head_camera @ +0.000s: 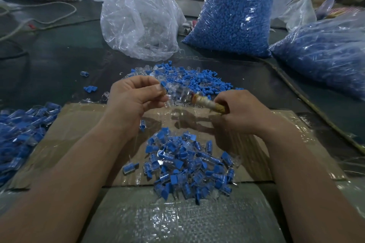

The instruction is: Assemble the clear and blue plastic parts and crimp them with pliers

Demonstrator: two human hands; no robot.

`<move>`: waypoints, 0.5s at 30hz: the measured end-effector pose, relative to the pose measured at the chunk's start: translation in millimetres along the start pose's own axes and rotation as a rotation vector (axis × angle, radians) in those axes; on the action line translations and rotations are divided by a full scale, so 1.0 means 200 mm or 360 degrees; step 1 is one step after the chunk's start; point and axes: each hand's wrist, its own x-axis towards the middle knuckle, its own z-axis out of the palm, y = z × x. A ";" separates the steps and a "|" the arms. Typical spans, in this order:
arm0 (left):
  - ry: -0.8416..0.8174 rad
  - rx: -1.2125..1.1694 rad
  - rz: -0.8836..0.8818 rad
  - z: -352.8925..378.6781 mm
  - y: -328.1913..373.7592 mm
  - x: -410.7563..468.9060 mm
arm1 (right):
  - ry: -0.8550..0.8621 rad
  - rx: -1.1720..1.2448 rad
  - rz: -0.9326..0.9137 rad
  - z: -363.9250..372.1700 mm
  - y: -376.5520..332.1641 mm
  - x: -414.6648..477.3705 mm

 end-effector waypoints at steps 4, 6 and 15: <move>0.0039 -0.0003 0.0063 0.01 0.00 0.01 | 0.0378 0.0237 -0.0045 0.01 -0.02 0.00; 0.0034 0.0035 0.0116 0.01 -0.01 0.00 | 0.0384 0.0299 -0.0076 0.03 -0.04 -0.01; 0.0070 0.0122 0.0236 0.03 -0.01 0.00 | 0.0145 0.0320 -0.0173 0.06 -0.09 -0.01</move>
